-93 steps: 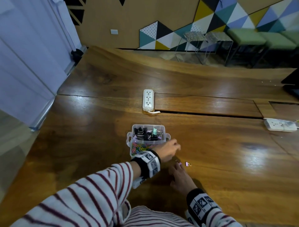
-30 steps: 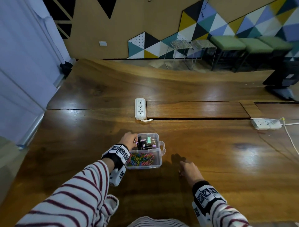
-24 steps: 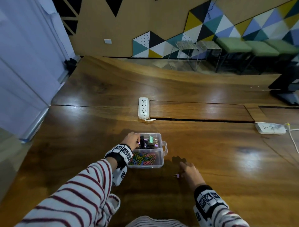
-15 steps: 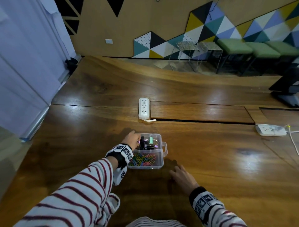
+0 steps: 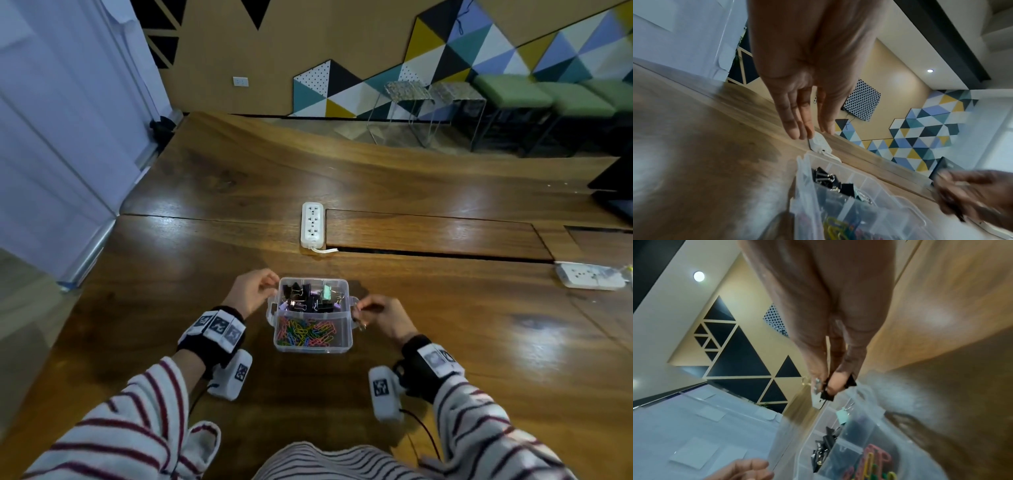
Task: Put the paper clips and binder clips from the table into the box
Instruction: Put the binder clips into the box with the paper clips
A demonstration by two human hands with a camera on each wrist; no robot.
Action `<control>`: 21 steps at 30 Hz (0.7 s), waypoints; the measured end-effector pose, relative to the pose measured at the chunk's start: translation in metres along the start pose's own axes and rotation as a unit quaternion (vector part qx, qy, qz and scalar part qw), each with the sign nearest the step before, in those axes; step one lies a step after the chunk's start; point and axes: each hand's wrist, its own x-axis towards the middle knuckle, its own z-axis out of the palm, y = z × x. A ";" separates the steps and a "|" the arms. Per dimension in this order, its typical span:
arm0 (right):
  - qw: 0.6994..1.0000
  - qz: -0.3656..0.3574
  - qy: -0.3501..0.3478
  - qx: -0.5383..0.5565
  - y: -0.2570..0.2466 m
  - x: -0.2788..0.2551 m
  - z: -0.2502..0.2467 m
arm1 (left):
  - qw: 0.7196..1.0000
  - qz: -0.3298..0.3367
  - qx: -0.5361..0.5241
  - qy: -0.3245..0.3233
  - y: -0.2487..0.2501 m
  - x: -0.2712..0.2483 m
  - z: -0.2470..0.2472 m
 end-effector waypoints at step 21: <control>0.978 -0.127 0.109 -0.128 -0.002 0.017 0.020 | 0.991 -0.122 -0.001 -0.051 -0.007 -0.015 0.031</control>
